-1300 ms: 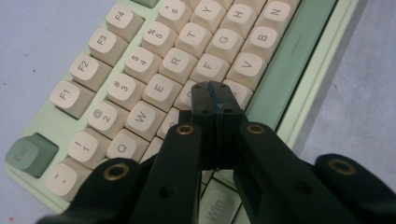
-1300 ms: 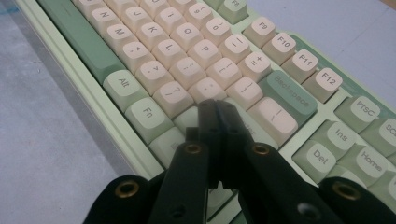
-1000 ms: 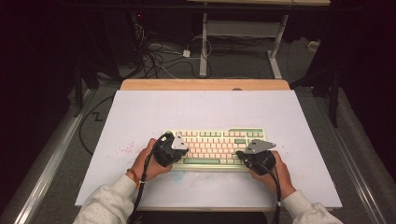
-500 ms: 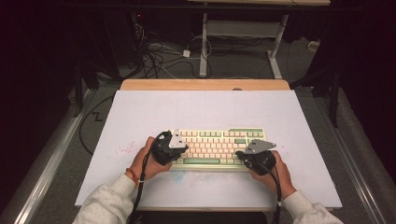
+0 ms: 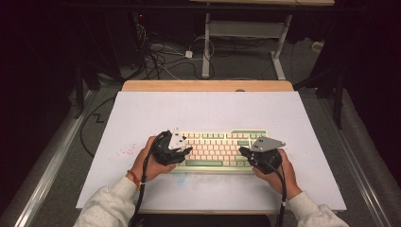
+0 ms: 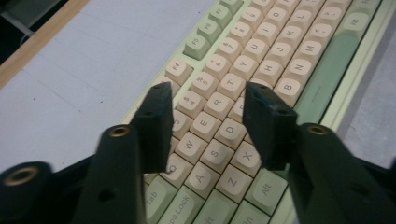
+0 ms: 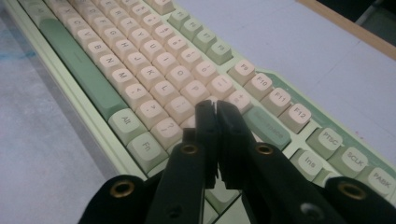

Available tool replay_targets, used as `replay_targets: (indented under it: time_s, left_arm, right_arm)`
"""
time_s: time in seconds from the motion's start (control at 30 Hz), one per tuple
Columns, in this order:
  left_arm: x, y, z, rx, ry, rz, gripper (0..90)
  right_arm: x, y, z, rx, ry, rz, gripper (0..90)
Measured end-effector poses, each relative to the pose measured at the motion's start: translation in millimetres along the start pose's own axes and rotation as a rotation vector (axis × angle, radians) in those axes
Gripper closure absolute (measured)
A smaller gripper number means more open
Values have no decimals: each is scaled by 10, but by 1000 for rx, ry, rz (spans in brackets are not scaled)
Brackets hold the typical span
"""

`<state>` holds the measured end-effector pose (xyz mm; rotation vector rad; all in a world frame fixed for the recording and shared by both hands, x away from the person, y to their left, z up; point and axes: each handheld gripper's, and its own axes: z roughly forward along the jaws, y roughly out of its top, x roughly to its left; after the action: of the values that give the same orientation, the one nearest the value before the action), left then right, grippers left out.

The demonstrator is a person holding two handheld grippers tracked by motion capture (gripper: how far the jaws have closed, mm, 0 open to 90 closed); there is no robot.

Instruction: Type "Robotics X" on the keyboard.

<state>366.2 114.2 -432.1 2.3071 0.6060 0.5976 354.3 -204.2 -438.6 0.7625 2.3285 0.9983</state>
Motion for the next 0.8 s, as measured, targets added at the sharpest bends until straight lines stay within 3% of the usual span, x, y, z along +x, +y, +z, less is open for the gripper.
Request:
replay_targets:
  time_s: [0.2,0.4,0.6,0.73,0.8]
  left_arm:
    - [-13,-1,-4,-20,24,-12,332]
    - [-15,-4,-3,-34,43,-20,238]
    - [-20,-7,-27,-67,35,-17,185]
    - [-27,-7,-26,-71,44,-12,159]
    - [-28,-7,-24,-70,45,-9,157]
  right_arm:
    - [-16,48,-23,-41,-19,24,768]
    - [-20,93,-42,-78,-34,32,575]
    - [-38,104,-18,-98,-74,56,276]
    - [-38,111,-7,-112,-110,75,198]
    - [-29,115,-9,-113,-106,76,191]
